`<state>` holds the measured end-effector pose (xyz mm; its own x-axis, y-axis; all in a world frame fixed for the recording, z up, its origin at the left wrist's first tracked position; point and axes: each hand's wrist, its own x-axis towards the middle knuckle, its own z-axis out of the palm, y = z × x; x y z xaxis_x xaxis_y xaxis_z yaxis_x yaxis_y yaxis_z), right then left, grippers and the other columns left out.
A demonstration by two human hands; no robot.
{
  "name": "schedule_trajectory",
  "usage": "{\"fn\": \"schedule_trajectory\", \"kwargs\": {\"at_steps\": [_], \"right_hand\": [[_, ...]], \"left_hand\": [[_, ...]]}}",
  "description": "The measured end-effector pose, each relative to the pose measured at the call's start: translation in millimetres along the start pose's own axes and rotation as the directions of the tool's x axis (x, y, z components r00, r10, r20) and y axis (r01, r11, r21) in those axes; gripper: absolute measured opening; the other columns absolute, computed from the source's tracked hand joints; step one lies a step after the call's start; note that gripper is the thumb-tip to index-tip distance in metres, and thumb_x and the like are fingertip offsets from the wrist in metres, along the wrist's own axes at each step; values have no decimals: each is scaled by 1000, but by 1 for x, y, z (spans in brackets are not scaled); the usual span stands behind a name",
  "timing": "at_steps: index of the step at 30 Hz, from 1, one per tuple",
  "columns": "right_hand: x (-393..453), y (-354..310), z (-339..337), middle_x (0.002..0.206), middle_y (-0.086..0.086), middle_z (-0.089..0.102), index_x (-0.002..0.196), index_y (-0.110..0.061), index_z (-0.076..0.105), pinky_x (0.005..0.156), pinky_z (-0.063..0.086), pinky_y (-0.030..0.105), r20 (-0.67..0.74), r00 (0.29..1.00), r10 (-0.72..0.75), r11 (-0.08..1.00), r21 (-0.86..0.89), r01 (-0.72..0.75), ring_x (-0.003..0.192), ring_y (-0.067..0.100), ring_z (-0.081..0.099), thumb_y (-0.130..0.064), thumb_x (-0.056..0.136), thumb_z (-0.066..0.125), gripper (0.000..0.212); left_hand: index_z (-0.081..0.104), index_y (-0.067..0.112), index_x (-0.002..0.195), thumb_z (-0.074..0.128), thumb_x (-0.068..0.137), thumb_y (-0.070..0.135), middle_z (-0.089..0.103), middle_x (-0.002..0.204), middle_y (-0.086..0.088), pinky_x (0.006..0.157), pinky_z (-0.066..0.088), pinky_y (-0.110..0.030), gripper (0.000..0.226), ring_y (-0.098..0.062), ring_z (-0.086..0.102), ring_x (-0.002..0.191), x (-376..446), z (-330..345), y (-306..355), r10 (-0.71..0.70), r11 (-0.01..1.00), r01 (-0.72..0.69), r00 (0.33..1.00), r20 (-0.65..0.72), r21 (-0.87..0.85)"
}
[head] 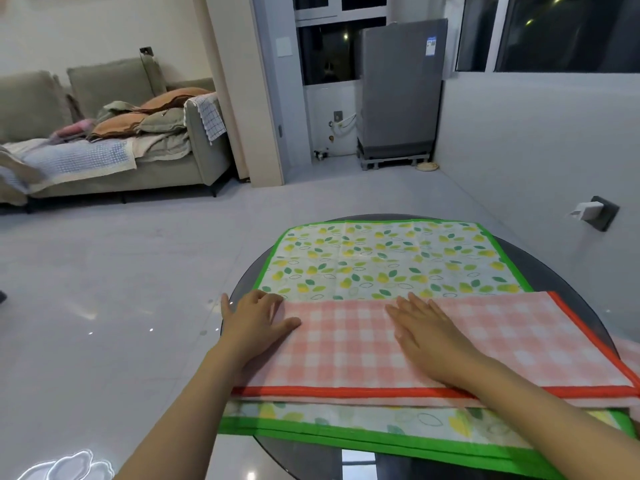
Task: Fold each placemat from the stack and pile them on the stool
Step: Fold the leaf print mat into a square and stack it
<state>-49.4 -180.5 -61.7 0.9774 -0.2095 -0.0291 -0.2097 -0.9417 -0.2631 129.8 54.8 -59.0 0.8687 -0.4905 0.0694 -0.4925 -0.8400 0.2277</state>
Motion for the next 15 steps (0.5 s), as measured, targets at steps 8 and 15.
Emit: {"fn": "schedule_trajectory", "kwargs": {"at_steps": [8,15], "right_hand": [[0,-49,11,158,-13,7,145,-43,22,117,2,32,81,985,-154,971,196,136,145,9,-1,-59,86,48,66],[2,-53,9,158,-11,-4,146,-47,10,116,-2,38,185,972,-142,988,86,128,145,16,-8,-75,75,49,86]], "left_hand": [[58,20,112,77,58,63,39,107,2,99,34,-34,71,-21,40,115,8,-15,1,-72,988,55,991,-110,-146],[46,19,126,82,70,26,58,102,-1,75,44,-29,67,-20,57,88,-9,-33,-11,-263,773,209,965,-3,-599]]}}
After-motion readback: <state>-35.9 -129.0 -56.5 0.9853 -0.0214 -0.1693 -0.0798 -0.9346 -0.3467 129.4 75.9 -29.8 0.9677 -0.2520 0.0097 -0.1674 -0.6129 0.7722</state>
